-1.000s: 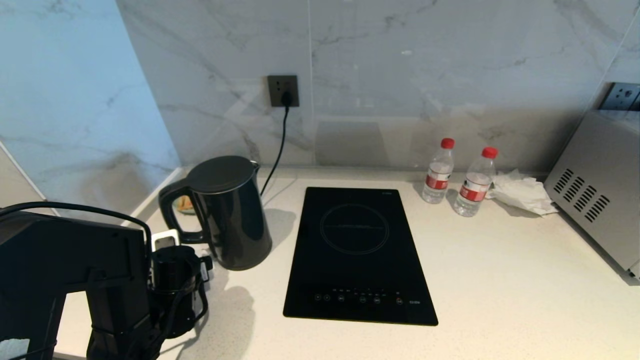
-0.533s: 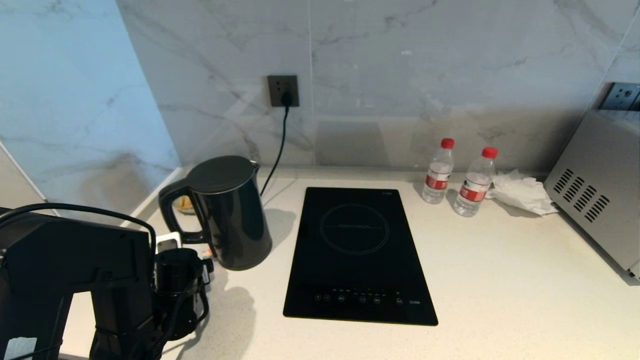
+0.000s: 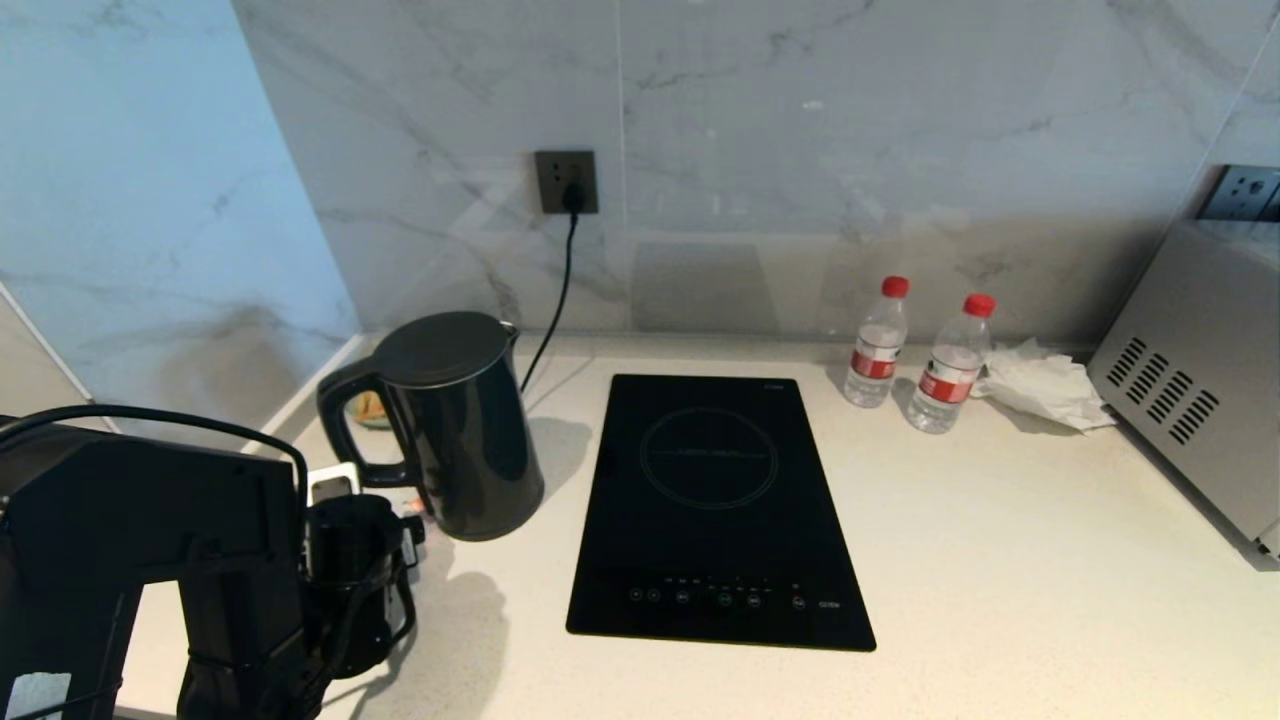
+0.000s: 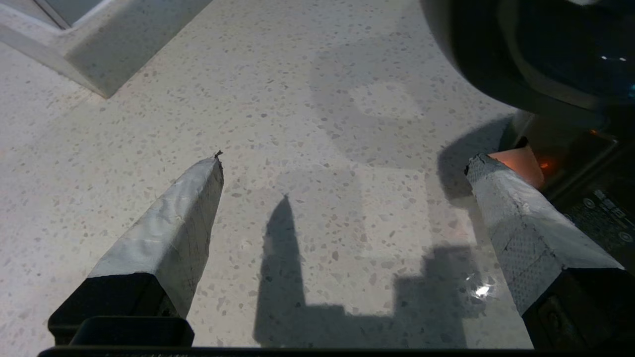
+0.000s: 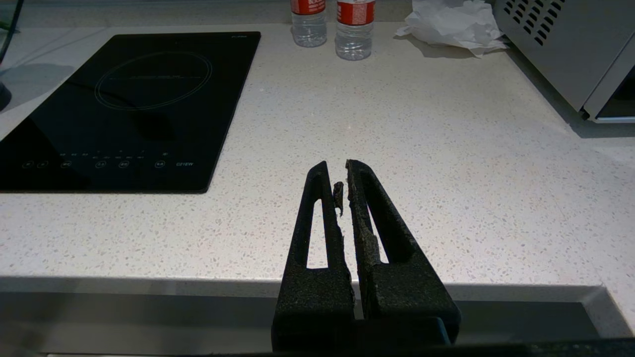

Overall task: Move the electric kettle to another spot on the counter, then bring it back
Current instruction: Finish boiling water

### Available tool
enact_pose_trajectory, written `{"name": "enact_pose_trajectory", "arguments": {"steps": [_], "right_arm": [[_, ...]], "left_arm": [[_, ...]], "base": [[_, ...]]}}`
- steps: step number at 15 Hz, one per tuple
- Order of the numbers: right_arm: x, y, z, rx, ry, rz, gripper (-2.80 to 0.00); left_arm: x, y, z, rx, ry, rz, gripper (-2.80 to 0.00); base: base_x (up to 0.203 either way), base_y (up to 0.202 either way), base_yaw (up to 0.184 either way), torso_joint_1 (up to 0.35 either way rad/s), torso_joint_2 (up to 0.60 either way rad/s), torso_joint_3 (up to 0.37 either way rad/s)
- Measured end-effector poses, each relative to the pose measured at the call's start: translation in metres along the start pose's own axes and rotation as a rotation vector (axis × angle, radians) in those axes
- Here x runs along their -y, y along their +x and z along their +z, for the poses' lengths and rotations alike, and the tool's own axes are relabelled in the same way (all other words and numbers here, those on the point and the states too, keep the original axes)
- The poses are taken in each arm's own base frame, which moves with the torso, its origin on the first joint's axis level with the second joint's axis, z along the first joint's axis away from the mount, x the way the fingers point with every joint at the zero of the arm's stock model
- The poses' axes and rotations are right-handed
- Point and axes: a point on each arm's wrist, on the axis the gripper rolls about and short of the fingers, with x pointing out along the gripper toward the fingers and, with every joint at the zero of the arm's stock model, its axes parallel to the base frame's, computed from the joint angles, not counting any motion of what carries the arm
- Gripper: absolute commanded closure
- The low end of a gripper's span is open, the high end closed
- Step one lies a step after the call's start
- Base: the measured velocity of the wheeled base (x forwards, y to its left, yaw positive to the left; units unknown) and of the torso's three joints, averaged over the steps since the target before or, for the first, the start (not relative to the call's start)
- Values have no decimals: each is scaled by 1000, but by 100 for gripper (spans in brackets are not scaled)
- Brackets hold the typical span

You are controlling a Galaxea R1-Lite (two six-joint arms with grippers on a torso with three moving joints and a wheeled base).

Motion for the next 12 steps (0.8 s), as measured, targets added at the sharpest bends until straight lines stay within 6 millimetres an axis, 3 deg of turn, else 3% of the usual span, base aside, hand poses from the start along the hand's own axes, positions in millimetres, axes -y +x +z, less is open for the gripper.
{"name": "enact_pose_trajectory", "arguments": {"steps": [5, 12], "right_arm": [[0, 0, 0, 0, 0, 0, 0], [0, 0, 0, 0, 0, 0, 0]], "left_arm": [[-14, 8, 4, -2, -11, 38, -280], [-5, -1, -6, -26, 23, 7, -280]], "base": [[0, 0, 0, 0, 0, 0], [0, 0, 0, 0, 0, 0]]}}
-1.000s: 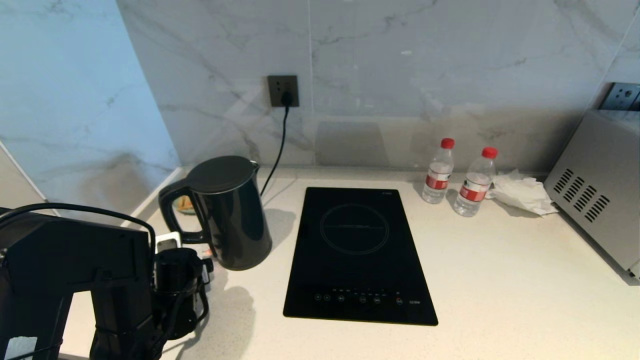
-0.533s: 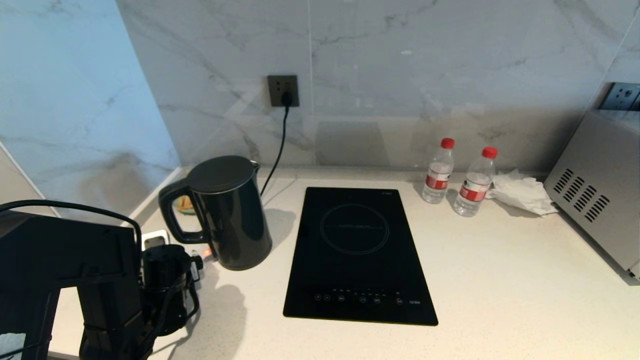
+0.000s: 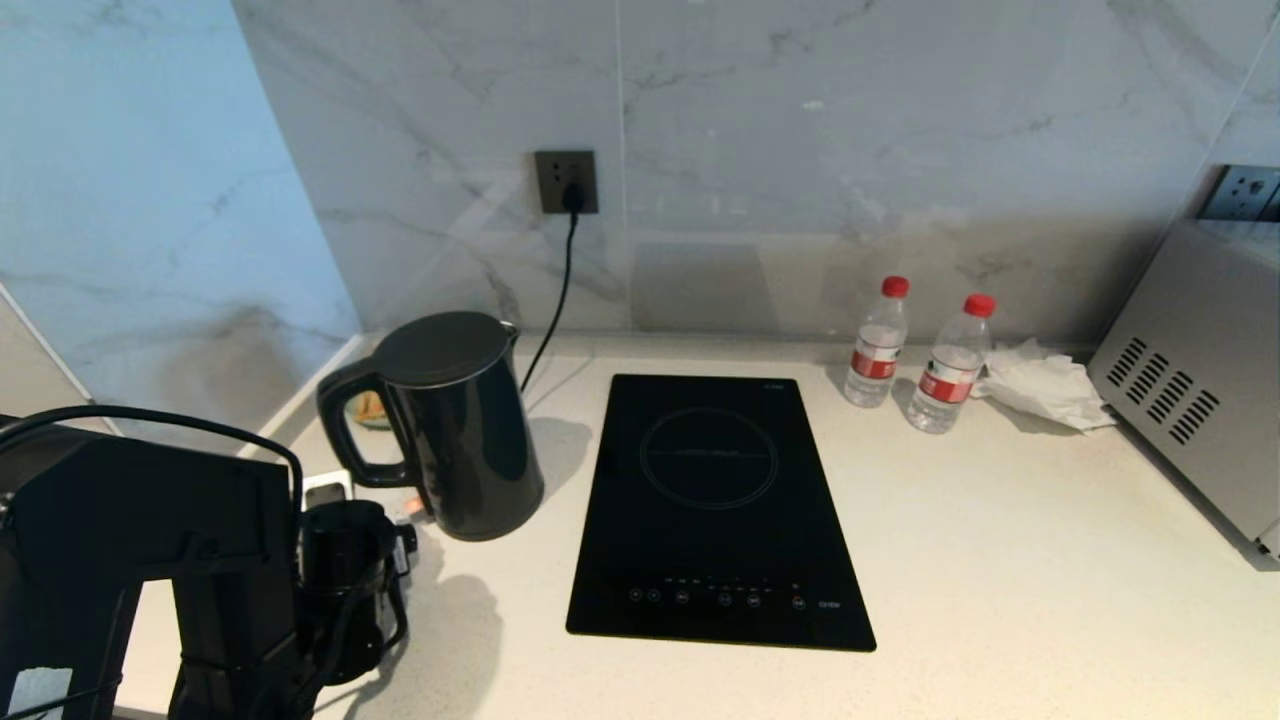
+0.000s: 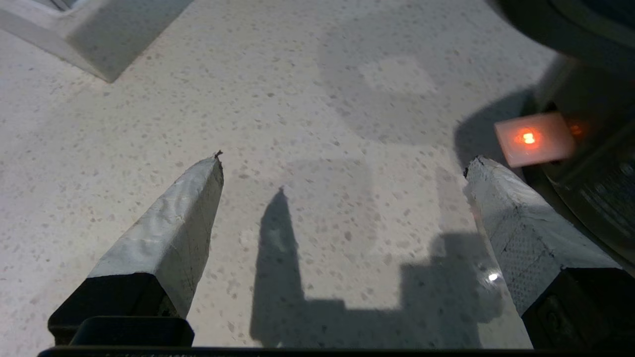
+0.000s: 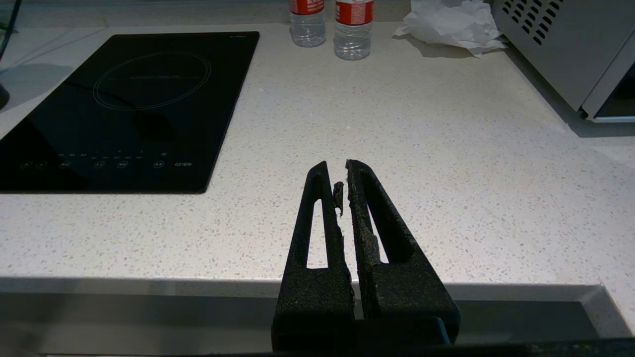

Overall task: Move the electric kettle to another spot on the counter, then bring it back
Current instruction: Finish boiling water

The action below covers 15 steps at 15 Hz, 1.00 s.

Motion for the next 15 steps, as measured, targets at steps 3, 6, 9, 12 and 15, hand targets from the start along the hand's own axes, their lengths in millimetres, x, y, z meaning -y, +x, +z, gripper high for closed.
{"name": "enact_pose_trajectory", "arguments": {"steps": [3, 6, 9, 12, 15], "right_arm": [[0, 0, 0, 0, 0, 0, 0], [0, 0, 0, 0, 0, 0, 0], [0, 0, 0, 0, 0, 0, 0], [0, 0, 0, 0, 0, 0, 0], [0, 0, 0, 0, 0, 0, 0]], "left_arm": [[5, -4, -8, -16, 25, -17, -280], [8, -5, -11, -21, 34, -24, -280], [12, -5, -11, -12, 34, -12, -280], [16, -2, -14, -4, 36, 21, -280], [17, 1, -15, -1, 33, 31, -280]], "base": [[0, 0, 0, 0, 0, 0], [0, 0, 0, 0, 0, 0], [0, 0, 0, 0, 0, 0], [0, 0, 0, 0, 0, 0], [0, 0, 0, 0, 0, 0]]}}
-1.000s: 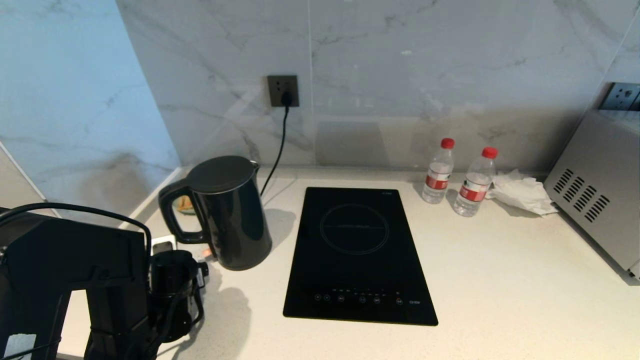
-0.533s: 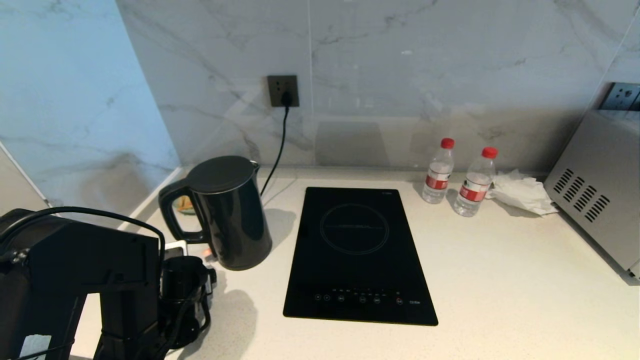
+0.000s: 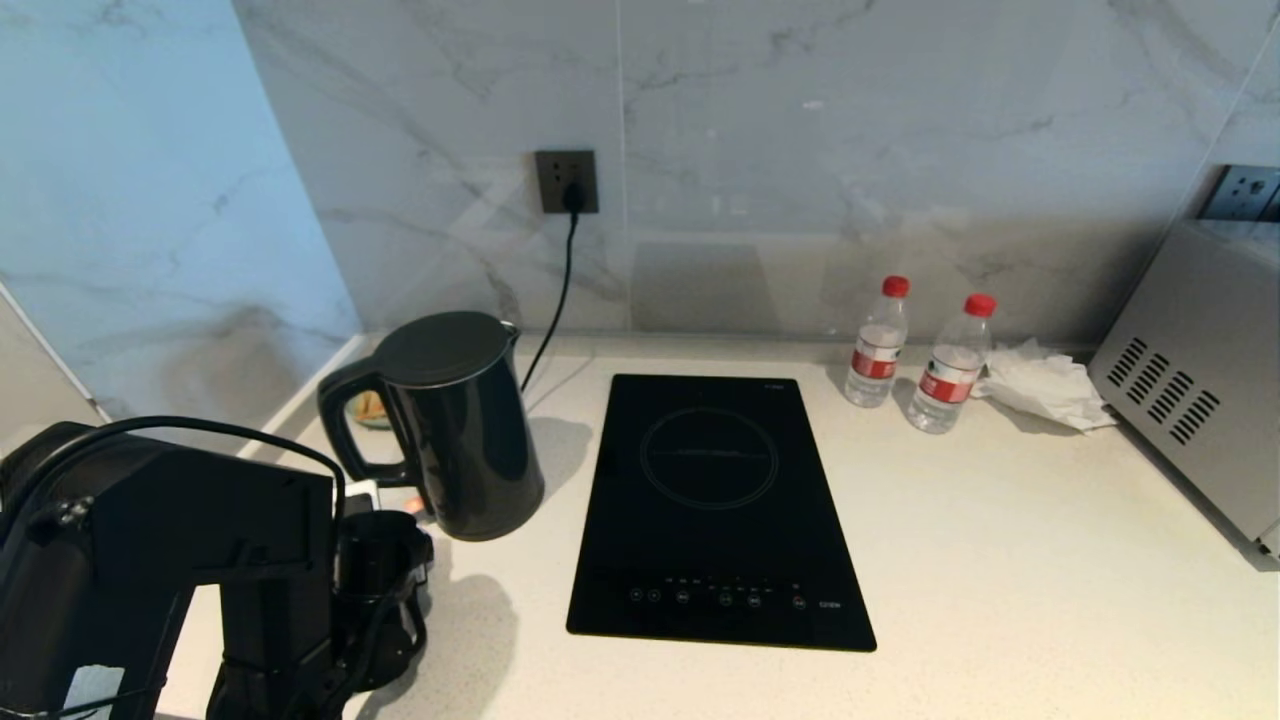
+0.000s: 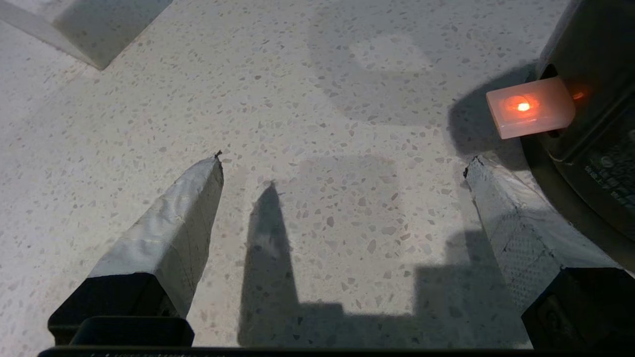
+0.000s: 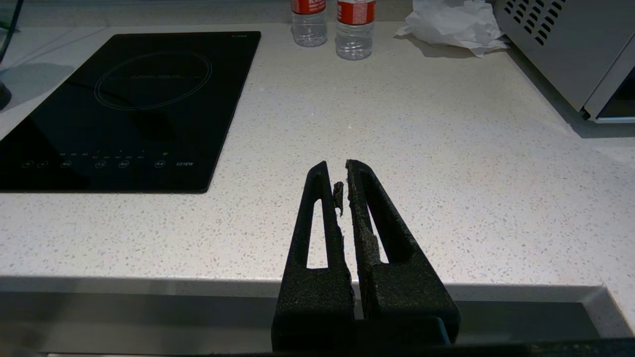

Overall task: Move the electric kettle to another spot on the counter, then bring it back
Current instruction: Finish boiling water

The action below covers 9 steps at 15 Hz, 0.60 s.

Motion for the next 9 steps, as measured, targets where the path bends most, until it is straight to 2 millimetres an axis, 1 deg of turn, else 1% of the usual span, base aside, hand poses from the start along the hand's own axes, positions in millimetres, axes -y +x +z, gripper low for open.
{"name": "enact_pose_trajectory", "arguments": {"steps": [9], "right_arm": [[0, 0, 0, 0, 0, 0, 0]], "left_arm": [[6, 6, 5, 27, -26, 21, -280]], "base": [[0, 0, 0, 0, 0, 0]]}}
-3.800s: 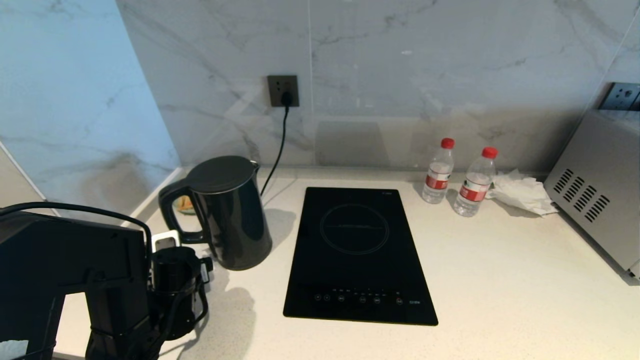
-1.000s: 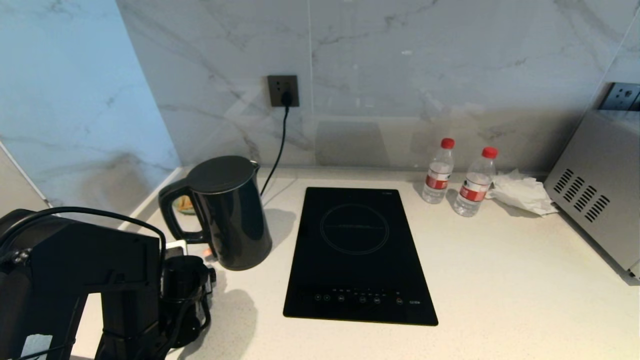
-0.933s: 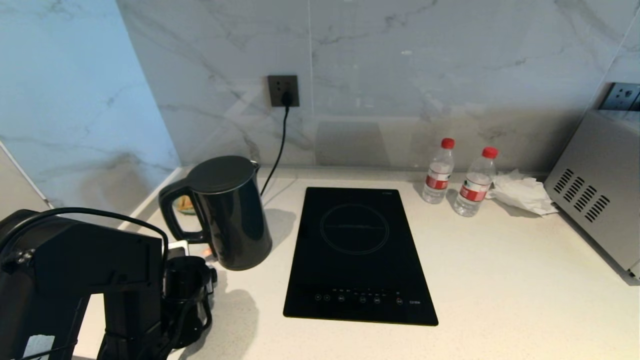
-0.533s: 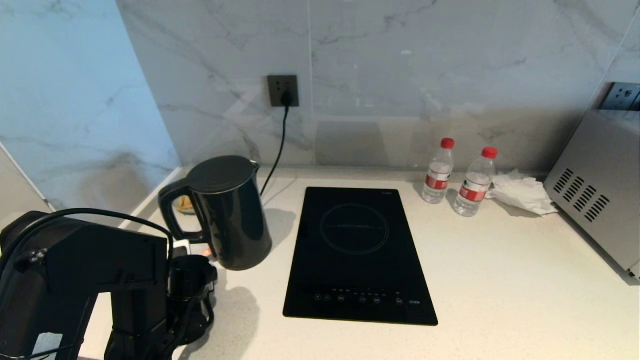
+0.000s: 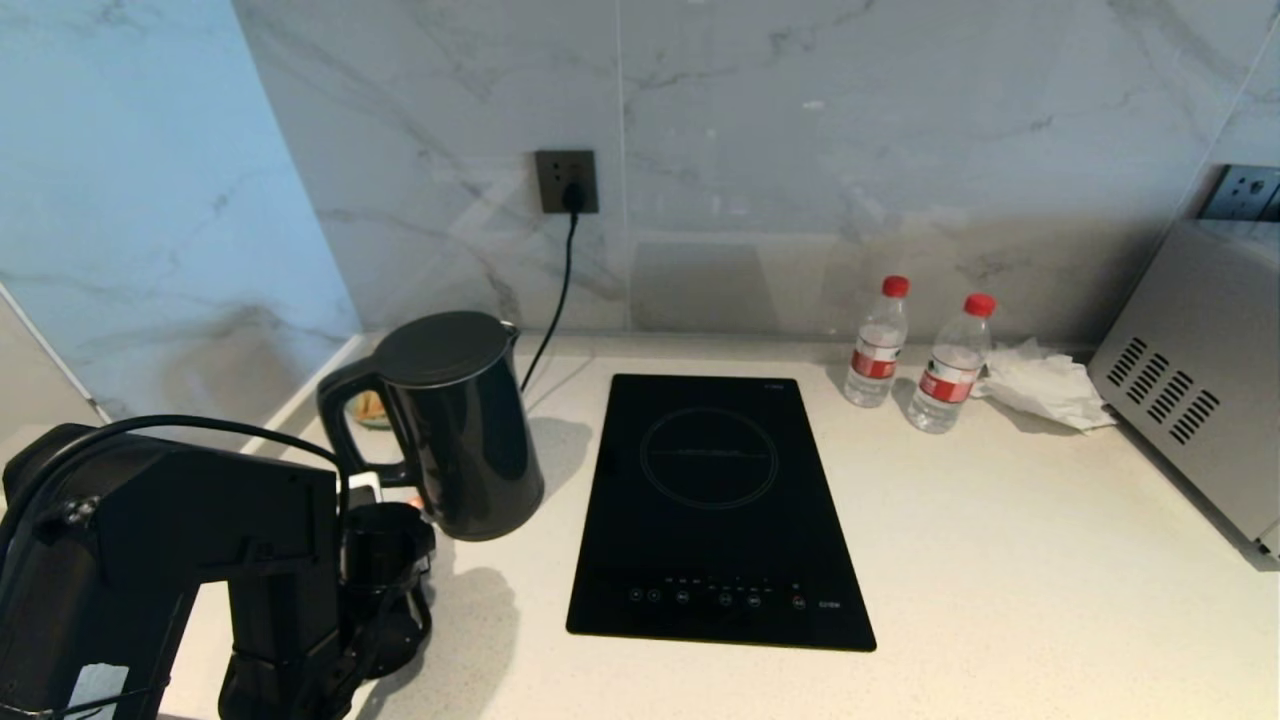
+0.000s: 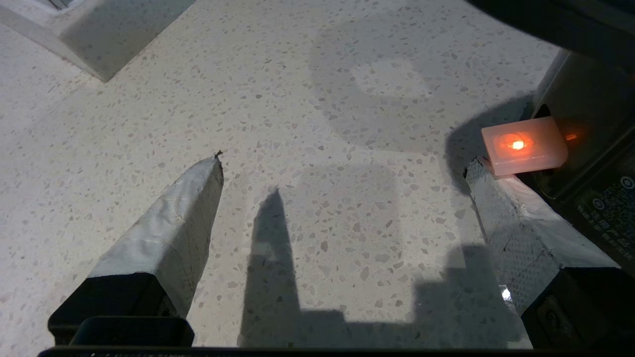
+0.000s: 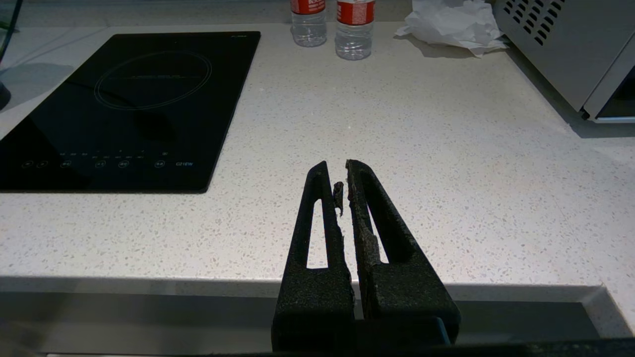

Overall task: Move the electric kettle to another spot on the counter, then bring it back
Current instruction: Finish boiling water

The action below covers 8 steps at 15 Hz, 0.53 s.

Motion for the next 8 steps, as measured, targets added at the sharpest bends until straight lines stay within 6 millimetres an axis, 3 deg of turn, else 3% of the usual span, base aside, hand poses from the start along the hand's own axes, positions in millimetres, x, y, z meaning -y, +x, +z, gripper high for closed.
{"name": "enact_pose_trajectory", "arguments": {"steps": [8], "right_arm": [[0, 0, 0, 0, 0, 0, 0]], "left_arm": [[-2, 4, 5, 14, -19, 22, -280]], "base": [[0, 0, 0, 0, 0, 0]]}}
